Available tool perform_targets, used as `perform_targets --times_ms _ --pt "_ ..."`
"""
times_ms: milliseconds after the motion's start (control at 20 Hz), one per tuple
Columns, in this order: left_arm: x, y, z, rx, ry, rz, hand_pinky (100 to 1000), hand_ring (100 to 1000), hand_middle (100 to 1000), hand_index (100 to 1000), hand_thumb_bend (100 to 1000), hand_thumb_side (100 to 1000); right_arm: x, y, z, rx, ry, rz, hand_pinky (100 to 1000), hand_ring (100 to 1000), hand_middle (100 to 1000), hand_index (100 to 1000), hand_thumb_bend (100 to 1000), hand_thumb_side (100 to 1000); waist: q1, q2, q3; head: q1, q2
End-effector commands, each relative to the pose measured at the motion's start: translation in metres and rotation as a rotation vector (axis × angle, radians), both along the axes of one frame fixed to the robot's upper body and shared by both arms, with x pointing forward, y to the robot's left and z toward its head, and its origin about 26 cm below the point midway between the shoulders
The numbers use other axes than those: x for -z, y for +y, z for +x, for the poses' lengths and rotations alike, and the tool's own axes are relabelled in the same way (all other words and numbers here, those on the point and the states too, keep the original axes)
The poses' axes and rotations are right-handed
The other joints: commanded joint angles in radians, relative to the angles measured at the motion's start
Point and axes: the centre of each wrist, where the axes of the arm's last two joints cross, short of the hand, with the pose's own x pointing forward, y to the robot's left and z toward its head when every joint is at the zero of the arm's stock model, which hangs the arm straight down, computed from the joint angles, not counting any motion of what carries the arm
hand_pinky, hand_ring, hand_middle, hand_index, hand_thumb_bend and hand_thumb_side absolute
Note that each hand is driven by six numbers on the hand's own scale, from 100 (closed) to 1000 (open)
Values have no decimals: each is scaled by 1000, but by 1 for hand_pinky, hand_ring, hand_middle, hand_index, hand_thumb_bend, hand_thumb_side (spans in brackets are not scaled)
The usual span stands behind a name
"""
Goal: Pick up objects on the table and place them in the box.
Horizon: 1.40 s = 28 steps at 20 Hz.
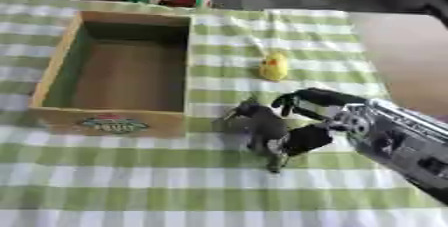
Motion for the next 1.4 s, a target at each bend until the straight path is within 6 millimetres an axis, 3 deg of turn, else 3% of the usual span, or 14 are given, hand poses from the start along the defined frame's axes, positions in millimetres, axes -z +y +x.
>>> perform_targets --times_ms 50,750,1000,1400 --pt "-7 0 0 8 -18 23 477 573 638 756 100 906 -4 -2 4 16 -4 -28 844 905 812 955 317 576 3 -15 3 -6 -6" --pt "-7 1 0 7 -17 23 477 573 638 756 100 904 1 -1 12 8 20 -41 844 906 811 953 314 574 1 -15 4 -8 -5" --pt "-8 -1 0 15 -19 24 478 573 637 755 100 903 12 2 19 9 62 -56 836 898 791 944 185 462 2 -14 9 -19 -6" --pt "-8 -1 0 16 -19 26 478 574 637 754 100 903 13 2 23 0 64 -63 834 895 785 940 158 451 2 -14 8 -21 -5"
